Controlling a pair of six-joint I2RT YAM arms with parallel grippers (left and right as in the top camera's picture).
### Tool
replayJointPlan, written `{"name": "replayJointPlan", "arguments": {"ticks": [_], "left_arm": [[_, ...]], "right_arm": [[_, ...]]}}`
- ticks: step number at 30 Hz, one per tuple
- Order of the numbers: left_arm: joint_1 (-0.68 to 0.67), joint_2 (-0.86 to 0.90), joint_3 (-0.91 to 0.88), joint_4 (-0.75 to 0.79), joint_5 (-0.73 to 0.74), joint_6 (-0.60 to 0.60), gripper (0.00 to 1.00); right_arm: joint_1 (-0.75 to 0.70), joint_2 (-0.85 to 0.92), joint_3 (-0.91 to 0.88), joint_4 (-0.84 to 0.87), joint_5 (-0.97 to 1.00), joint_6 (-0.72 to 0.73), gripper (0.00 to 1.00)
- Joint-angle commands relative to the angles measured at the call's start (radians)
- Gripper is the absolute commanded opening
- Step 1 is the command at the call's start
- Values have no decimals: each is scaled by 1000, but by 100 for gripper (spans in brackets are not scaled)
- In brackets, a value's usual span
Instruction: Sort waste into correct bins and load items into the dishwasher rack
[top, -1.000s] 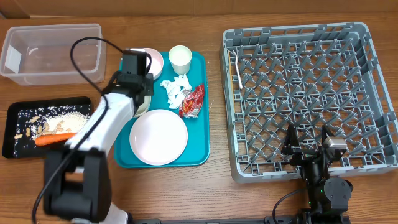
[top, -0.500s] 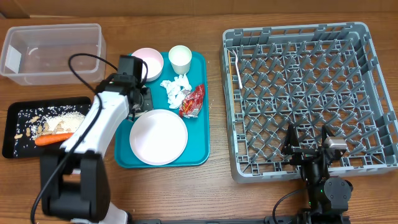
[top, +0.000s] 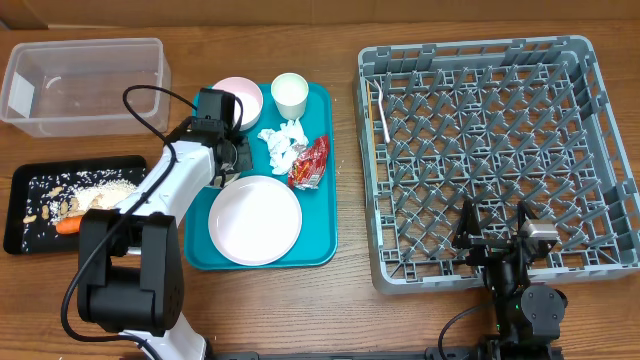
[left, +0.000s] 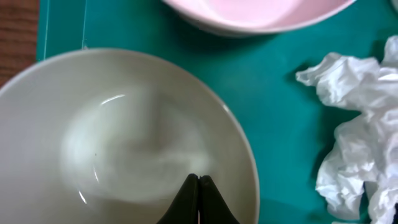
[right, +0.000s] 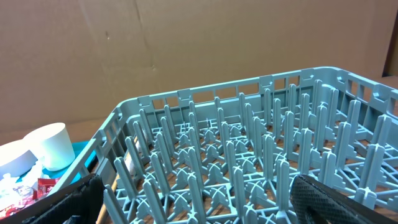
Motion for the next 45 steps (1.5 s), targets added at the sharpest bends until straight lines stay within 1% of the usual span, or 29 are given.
{"name": "replayJointPlan", "arguments": {"ticks": [1, 8, 13, 16, 18, 19, 23, 26, 30, 32, 35, 45], "left_arm": [[8, 11, 6, 32, 11, 1, 4], [68, 10, 9, 117, 29, 1, 11], [96, 10, 9, 138, 77, 2, 12], [98, 10, 9, 146, 97, 2, 11], [98, 9, 10, 187, 97, 17, 8], [98, 5, 14, 199, 100, 21, 8], [98, -3, 83, 202, 158, 21, 7], [98, -3, 144, 209, 173, 21, 9], [98, -2, 166, 277, 172, 26, 11], [98, 19, 166, 332, 172, 32, 13], [98, 66, 166, 368, 169, 35, 12], [100, 147, 166, 353, 167, 57, 12]], "right_arm": [[-2, -8, -11, 6, 14, 5, 100], [-2, -8, -11, 6, 14, 5, 100], [-2, -8, -11, 6, 14, 5, 100], [-2, -8, -11, 6, 14, 5, 100], [-2, -8, -11, 6, 14, 5, 100], [-2, -8, -11, 6, 14, 5, 100], [-2, -8, -11, 6, 14, 5, 100], [-2, -8, -11, 6, 14, 5, 100], [-2, -8, -11, 6, 14, 5, 100], [-2, -8, -11, 6, 14, 5, 100], [-2, -8, -11, 6, 14, 5, 100], [-2, -8, -11, 6, 14, 5, 100]]}}
